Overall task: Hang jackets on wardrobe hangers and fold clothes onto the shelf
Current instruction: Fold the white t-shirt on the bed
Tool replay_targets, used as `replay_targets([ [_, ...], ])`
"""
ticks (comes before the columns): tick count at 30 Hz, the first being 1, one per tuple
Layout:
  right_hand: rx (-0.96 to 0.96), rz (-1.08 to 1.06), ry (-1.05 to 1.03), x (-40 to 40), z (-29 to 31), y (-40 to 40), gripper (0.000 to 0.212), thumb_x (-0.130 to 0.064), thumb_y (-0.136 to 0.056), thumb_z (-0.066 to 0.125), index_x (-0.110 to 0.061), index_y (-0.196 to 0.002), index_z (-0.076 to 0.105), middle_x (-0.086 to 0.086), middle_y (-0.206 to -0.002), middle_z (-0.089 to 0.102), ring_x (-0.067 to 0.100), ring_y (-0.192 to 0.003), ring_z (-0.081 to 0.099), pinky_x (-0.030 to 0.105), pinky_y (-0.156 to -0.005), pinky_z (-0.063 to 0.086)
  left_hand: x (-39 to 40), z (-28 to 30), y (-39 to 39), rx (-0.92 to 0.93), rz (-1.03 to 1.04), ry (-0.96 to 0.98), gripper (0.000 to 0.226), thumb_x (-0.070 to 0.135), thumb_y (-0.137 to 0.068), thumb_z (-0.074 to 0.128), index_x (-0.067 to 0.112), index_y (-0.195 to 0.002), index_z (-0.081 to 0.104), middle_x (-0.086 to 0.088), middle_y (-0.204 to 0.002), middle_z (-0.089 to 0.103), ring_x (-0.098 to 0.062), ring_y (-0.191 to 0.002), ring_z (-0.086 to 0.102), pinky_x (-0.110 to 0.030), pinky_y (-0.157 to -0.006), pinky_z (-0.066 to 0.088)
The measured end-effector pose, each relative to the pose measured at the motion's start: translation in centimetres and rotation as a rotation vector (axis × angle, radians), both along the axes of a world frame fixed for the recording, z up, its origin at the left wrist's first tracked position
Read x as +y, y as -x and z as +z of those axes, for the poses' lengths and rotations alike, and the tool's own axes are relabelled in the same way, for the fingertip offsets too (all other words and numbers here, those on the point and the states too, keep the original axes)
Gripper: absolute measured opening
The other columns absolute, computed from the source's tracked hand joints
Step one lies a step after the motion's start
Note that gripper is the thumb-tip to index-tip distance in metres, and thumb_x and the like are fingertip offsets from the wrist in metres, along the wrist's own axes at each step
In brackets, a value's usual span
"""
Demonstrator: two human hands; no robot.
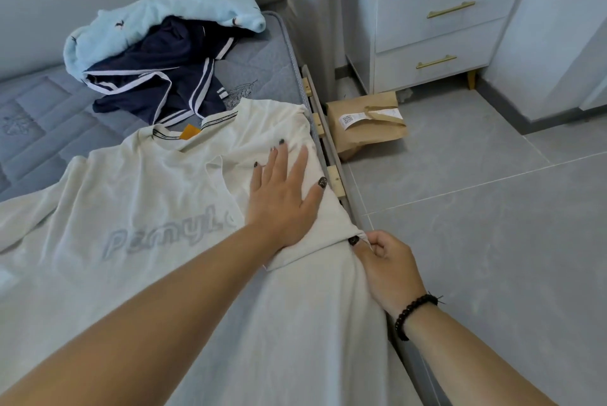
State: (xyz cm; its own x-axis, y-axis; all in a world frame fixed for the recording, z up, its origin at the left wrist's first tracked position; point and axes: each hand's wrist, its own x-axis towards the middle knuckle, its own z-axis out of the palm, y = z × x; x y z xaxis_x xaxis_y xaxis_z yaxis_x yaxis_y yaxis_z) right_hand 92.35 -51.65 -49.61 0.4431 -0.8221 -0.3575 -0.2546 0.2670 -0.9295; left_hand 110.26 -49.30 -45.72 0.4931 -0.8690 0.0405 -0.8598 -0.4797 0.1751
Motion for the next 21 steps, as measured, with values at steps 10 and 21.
replay_targets([
  [10, 0.089, 0.006, -0.261, 4.1, 2.3, 3.4, 0.05, -0.036, -0.093, 0.057, -0.021, -0.059, 0.023, -0.008, -0.053, 0.027, 0.012, -0.05, 0.026, 0.026, -0.049, 0.019, 3.3, 0.1, 1.6, 0.076, 0.184, 0.052, 0.057, 0.038, -0.1, 0.023, 0.026, -0.155, 0.013, -0.005, -0.163, -0.004, -0.018, -0.149, -0.009, -0.039, -0.121, -0.004],
  [21, 0.294, 0.539, -0.277, 9.5, 7.1, 11.9, 0.033, -0.048, -0.084, 0.066, -0.022, -0.103, 0.068, -0.009, -0.096, 0.071, 0.003, -0.083, 0.067, 0.013, -0.065, 0.051, 16.3, 0.1, 8.8, 0.037, 0.184, -0.085, 0.066, 0.054, -0.096, 0.009, 0.027, -0.153, -0.011, -0.004, -0.161, -0.015, -0.018, -0.148, -0.017, -0.039, -0.121, -0.009],
])
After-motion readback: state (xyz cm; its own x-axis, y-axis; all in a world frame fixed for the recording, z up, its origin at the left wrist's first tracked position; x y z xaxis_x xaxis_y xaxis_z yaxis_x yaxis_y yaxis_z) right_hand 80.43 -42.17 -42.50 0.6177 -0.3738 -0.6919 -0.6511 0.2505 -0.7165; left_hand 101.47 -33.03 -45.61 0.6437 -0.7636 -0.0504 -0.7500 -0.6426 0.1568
